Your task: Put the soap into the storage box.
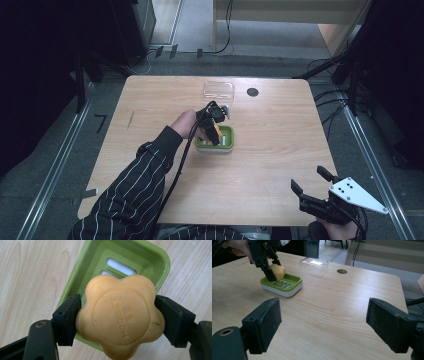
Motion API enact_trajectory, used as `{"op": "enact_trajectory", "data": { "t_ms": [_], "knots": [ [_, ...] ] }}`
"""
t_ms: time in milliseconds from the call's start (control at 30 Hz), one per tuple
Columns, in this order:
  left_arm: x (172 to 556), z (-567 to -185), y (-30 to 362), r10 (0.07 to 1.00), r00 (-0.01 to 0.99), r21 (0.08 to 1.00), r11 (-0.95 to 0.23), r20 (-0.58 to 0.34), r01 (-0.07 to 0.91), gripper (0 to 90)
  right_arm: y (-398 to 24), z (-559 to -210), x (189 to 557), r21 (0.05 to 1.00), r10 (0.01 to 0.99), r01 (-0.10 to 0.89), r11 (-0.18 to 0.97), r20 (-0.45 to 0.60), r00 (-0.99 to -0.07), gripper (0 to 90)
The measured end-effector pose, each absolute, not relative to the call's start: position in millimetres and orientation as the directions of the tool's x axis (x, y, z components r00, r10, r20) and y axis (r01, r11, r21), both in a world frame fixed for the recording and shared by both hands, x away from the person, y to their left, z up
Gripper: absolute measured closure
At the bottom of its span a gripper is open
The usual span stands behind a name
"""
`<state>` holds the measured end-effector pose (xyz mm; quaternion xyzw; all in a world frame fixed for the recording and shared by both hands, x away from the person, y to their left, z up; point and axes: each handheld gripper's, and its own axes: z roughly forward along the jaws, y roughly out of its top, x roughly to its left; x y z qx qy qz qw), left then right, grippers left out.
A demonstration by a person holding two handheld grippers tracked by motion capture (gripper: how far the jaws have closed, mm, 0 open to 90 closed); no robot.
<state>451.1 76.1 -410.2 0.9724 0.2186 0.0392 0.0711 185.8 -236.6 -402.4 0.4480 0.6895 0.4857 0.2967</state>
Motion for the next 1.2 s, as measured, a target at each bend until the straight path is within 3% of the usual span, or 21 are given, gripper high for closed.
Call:
{"op": "enact_trajectory", "data": {
  "t_ms": [1200],
  "knots": [
    [465.2,-425.5,76.0,0.476,0.878,0.162,-0.870,0.038,0.465,26.2,-236.8,-402.4,185.9,0.936,0.906,0.330,0.126,0.027,-0.422,13.5]
  ]
}}
